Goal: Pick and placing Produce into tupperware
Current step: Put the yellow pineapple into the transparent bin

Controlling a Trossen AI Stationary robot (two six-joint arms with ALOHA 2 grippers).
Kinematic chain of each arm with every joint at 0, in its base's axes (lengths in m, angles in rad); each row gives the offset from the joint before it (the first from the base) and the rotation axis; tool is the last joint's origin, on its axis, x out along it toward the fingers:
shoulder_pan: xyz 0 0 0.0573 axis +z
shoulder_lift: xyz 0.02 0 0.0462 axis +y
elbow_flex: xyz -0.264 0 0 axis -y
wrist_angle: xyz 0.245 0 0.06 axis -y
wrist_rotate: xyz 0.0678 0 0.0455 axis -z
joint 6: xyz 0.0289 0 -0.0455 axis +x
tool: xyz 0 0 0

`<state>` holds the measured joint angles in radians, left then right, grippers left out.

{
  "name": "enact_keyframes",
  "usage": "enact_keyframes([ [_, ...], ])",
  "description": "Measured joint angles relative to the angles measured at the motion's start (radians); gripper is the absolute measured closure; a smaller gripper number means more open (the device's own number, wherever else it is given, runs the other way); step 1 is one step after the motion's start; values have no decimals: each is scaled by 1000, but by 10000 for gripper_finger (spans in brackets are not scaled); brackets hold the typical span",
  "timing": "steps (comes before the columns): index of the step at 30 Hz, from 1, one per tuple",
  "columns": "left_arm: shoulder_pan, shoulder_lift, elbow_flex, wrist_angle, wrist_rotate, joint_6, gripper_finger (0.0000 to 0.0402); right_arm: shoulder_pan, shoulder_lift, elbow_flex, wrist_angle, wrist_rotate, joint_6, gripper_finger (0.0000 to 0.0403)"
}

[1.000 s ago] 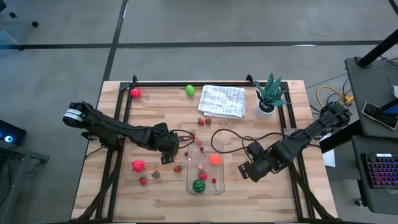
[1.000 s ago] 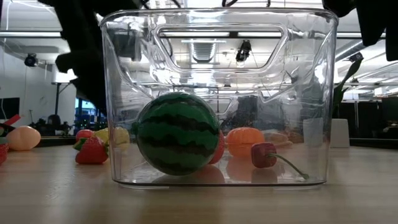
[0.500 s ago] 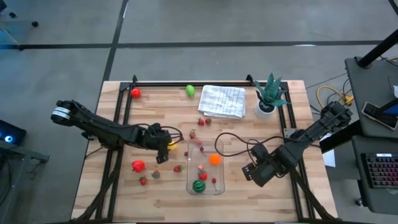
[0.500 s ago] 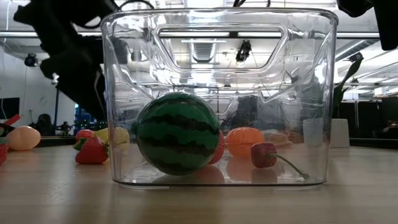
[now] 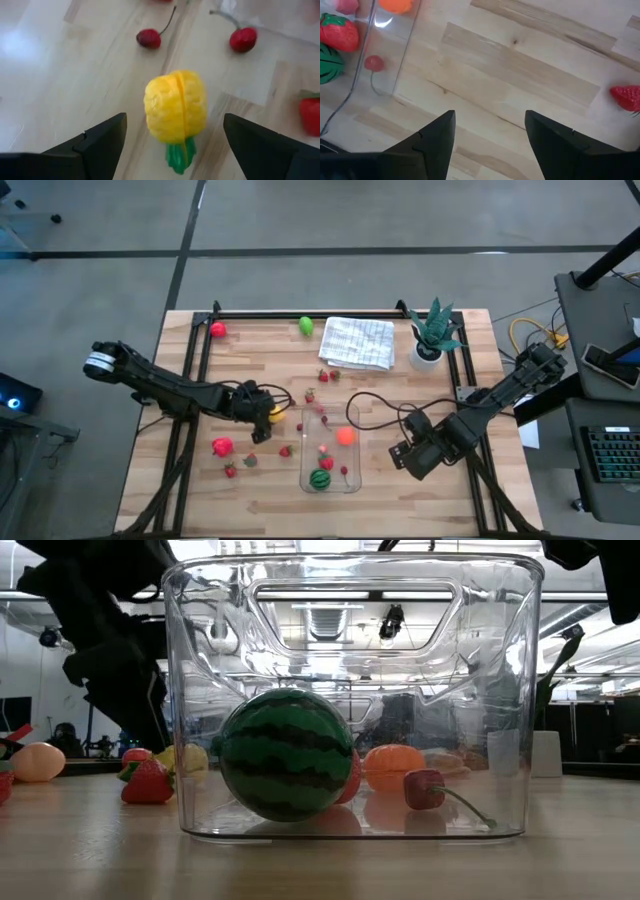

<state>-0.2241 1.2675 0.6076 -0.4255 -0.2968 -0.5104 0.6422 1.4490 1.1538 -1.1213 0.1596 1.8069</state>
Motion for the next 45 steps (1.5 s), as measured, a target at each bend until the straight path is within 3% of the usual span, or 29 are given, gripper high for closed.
enact_keyframes([
  [10,29,6,-25,112,-21,-7,82,-1,0,0,0,0,22,170],
  [25,43,167,-12,132,36,-33,84,-1,0,0,1,0,35,173],
  [45,43,153,-12,173,39,-22,205,-1,0,0,-4,0,33,177],
])
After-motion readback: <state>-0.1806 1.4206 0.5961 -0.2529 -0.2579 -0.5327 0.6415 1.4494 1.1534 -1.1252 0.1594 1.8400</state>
